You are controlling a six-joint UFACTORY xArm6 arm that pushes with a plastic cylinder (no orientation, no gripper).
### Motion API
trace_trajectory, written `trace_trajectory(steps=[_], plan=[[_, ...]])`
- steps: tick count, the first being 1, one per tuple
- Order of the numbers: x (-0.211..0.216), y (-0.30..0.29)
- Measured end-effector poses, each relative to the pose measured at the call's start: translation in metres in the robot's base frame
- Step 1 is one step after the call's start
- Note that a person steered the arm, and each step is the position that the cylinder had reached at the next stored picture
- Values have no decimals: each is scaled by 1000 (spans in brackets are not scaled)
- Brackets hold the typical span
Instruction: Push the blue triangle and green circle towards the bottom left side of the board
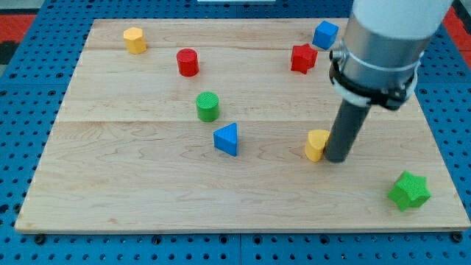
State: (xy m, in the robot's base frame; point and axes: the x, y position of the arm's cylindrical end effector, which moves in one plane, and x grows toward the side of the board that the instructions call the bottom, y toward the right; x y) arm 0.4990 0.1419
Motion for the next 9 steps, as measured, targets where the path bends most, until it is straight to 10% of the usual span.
trace_trajectory(steps=[1,4,7,9], plan=[[-63,8],[1,-183],[-62,-266],[13,-328]])
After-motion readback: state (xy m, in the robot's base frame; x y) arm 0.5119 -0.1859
